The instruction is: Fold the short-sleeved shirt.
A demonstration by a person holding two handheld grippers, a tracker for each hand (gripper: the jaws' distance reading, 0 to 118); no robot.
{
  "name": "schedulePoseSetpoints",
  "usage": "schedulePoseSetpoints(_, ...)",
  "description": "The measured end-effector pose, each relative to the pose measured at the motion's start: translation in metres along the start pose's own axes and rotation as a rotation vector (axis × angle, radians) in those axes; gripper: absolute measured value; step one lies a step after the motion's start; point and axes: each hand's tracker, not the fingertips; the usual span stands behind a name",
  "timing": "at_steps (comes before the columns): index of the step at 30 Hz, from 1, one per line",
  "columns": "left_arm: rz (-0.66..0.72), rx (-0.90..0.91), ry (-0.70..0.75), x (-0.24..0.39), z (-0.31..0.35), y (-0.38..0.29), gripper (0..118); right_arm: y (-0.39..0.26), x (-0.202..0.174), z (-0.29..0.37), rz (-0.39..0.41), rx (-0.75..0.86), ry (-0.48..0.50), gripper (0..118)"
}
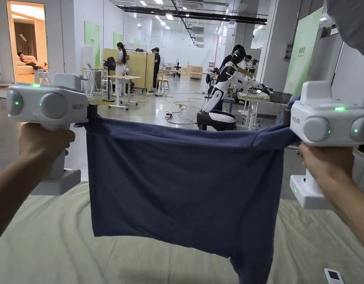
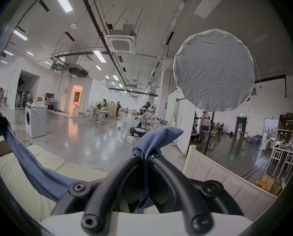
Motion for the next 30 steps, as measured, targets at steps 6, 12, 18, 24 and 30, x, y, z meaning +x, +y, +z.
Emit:
schedulePoseSetpoints(6,0.011,-0.050,-0.031,-0.007,0.024,-0.069,7,-0.070,-0.009,0.038,0.042,-0.058,0.016,5)
schedulePoseSetpoints(12,0.022,-0.083,-0.061,-0.020,0.085,-0.142,7,-0.129,0.000,0.110,0.062,-0.102,0.024,5)
schedulePoseSetpoints(18,0.000,-0.056,-0.064,-0.032,0.157,-0.193,7,-0.155,0.011,0.193,0.054,-0.166,0.030,5)
schedulePoseSetpoints(24,0.037,-0.197,-0.081,-0.040,0.215,-0.248,7,-0.181,0.011,0.268,0.111,-0.316,0.065,5)
schedulePoseSetpoints(30,0.070,-0.412,-0.053,-0.037,0.247,-0.316,7,-0.244,0.007,0.312,0.119,-0.586,0.119,5)
